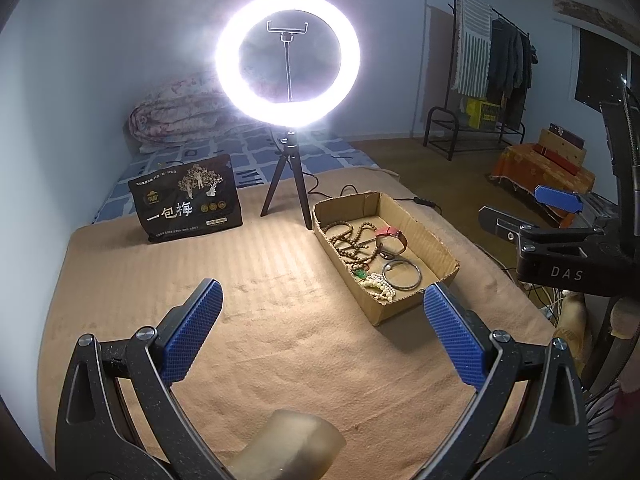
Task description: Organize jewelry
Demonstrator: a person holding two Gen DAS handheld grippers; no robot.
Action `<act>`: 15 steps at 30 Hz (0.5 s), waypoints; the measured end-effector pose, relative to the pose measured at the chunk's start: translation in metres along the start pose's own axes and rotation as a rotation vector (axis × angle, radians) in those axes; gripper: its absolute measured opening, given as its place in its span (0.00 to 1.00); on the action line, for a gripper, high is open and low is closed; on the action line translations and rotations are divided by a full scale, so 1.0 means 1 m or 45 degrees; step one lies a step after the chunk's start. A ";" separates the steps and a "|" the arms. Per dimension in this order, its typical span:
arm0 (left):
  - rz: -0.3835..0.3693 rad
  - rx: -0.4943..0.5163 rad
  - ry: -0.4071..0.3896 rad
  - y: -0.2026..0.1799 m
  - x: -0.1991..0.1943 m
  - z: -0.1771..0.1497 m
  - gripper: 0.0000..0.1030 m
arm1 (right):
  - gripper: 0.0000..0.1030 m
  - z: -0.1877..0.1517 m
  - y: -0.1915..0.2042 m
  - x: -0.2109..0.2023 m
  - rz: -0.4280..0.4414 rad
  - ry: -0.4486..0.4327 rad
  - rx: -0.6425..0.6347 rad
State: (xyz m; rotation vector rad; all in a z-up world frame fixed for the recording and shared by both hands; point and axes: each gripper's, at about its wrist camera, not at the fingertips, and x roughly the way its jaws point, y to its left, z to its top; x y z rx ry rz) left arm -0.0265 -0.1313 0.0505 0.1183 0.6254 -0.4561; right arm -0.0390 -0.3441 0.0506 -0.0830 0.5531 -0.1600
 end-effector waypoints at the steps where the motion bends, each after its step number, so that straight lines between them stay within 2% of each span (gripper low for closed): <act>1: 0.000 0.000 0.000 0.000 0.000 0.000 0.99 | 1.00 0.000 0.000 0.000 0.000 0.000 0.000; 15: 0.000 0.002 -0.001 -0.001 -0.001 0.003 0.99 | 1.00 -0.001 0.001 0.000 0.002 0.004 -0.002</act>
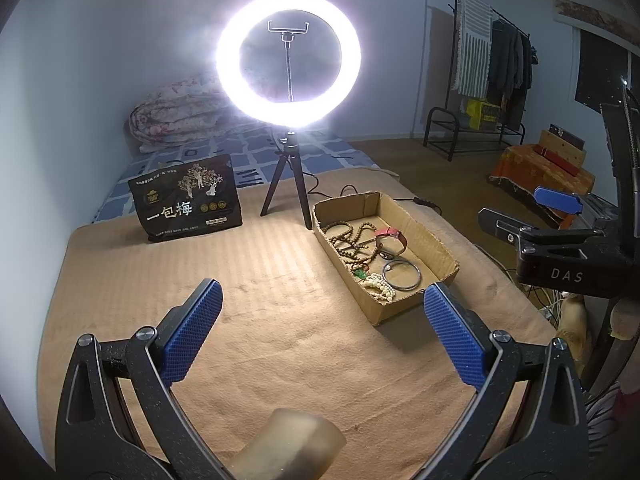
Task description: Organize jewelry
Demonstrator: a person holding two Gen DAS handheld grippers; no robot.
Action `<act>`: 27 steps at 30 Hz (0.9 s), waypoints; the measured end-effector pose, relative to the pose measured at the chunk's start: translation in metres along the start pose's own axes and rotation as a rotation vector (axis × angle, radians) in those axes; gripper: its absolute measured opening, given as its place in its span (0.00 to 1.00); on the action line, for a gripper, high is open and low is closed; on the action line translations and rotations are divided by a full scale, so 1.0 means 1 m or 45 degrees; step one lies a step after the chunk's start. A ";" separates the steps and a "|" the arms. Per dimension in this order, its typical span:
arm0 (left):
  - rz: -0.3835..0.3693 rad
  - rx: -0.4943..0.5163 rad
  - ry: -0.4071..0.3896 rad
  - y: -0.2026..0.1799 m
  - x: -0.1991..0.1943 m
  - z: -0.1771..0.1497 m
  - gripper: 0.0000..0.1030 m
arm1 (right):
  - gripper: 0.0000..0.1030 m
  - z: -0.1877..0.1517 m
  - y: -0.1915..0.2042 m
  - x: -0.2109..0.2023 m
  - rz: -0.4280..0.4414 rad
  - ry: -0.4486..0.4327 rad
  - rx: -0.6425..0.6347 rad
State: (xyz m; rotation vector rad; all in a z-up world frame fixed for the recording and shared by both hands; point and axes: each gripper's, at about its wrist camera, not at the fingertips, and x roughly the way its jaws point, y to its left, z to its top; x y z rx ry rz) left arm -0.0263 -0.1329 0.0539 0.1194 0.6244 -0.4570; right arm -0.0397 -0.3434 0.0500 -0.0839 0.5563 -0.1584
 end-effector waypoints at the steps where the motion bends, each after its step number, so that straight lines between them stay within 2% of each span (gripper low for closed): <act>1: 0.004 -0.001 -0.001 0.000 0.000 0.000 0.99 | 1.00 0.000 0.000 0.000 0.001 0.001 0.001; 27: 0.014 -0.003 -0.006 -0.001 -0.001 -0.001 0.99 | 1.00 -0.001 0.005 -0.001 0.002 0.005 -0.002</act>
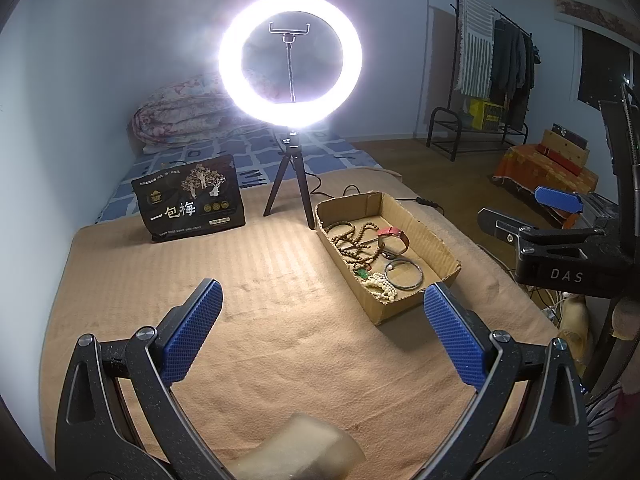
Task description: Organize jewelry
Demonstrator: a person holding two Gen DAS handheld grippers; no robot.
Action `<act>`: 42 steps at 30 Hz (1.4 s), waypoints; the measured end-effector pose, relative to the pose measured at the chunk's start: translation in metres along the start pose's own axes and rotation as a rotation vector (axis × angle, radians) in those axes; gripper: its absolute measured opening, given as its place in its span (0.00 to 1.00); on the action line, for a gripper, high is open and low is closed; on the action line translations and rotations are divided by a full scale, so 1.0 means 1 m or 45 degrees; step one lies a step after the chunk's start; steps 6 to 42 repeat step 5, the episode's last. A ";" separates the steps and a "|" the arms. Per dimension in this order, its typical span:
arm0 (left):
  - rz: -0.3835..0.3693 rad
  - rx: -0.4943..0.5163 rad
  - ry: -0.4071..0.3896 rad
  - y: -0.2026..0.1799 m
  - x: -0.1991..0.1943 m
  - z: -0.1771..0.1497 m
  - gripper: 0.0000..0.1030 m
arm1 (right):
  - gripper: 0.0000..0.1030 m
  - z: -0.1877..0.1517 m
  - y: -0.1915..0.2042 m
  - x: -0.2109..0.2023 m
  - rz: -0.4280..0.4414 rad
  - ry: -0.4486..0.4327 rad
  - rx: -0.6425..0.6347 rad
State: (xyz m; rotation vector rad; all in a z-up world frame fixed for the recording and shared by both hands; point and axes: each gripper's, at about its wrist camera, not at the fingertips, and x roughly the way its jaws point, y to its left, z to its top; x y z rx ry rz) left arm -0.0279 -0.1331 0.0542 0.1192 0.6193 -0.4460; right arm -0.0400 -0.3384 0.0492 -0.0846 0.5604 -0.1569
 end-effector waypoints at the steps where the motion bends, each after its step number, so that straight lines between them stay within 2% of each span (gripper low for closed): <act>1: 0.001 0.001 -0.004 0.000 0.000 0.000 0.99 | 1.00 0.000 0.000 0.000 -0.001 0.000 0.000; 42: 0.013 0.009 -0.013 0.000 0.000 -0.003 0.99 | 1.00 0.000 0.000 0.000 0.000 -0.001 0.001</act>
